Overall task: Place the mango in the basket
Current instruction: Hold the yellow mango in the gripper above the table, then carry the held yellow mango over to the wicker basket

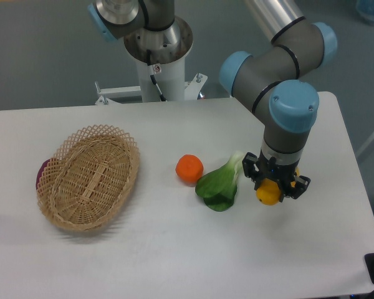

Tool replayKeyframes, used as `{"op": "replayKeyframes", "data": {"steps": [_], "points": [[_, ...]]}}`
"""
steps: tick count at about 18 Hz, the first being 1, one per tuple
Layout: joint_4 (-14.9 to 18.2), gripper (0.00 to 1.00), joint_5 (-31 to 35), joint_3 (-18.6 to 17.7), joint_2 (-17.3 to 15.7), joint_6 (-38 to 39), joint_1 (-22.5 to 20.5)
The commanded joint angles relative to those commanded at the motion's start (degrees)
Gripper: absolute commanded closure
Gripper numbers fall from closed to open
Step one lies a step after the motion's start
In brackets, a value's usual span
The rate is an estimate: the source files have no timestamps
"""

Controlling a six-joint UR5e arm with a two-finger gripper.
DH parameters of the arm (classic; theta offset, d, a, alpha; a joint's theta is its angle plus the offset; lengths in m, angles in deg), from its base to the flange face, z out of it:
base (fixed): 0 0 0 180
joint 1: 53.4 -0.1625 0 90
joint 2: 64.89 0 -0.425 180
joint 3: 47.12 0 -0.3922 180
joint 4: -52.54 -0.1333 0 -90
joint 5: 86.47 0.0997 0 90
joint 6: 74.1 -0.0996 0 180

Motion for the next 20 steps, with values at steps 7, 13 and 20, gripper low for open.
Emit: {"op": "replayKeyframes", "data": {"steps": [7,13,20], "points": [[0.09,0.48,0.0,0.09,0.09,0.44,0.09],[0.35,0.49,-0.35,-0.35,0.0,0.61,0.09],[-1.4,0.49,-0.18,-2.11,-0.09,7.62,4.29]]}}
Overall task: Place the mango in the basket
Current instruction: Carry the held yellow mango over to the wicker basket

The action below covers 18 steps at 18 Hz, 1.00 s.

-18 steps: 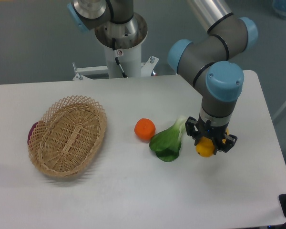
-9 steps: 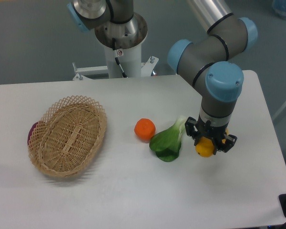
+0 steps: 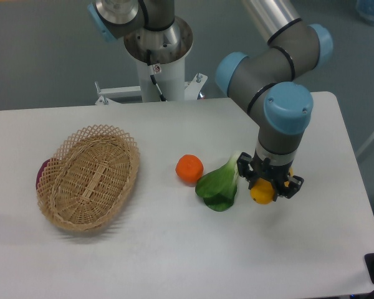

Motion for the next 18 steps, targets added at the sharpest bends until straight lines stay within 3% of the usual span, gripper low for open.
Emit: {"op": "replayKeyframes", "data": {"steps": [4,13,16,18], "points": [[-1.59,0.49,0.09,-0.26,0.18,5.73,4.4],[-1.42,0.49,-0.35,-1.32,-2.37,10.66,16.43],[-1.5,0.48,0.18,-3.16,-2.46,11.36,20.83],[-1.85,0.48,0.18,-6.22,-3.68,11.36,22.51]]}}
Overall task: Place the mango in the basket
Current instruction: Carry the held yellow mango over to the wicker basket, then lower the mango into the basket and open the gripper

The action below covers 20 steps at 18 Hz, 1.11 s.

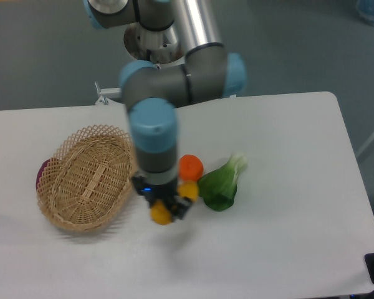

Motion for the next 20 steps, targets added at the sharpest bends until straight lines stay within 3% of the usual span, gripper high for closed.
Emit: {"op": "replayKeyframes", "data": {"steps": [6,15,20], "points": [[-1.49,0.48,0.0,-6.08,-2.64,0.0,5.71],[-5.62,0.48,0.0,-7.66,-0.01,3.78,10.81],[-5.63,0.45,0.7,-8.1,0.78,3.87,11.52]]}}
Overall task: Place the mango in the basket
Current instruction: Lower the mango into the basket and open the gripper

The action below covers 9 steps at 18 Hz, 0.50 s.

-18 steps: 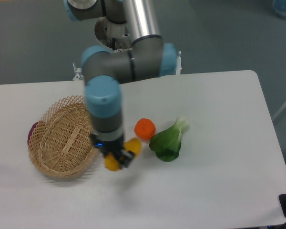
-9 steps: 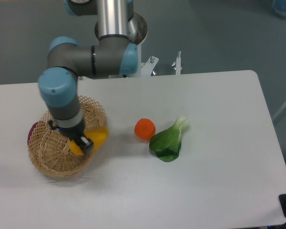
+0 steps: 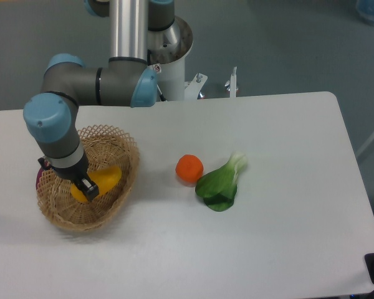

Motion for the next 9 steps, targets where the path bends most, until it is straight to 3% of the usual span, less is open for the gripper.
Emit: {"op": "replayKeyframes", "data": {"steps": [2,5,6,9], "points": [[-0.17,0.35,0.0,0.0,-0.09,0.44,0.0],[-0.62,0.05,0.09,0.0,-0.18,0.53,0.0],[-0.62,0.0,0.35,0.0,-0.18,0.44,0.0],[-0.7,0.0,0.88,0.0,-0.79,0.53,0.0]]}}
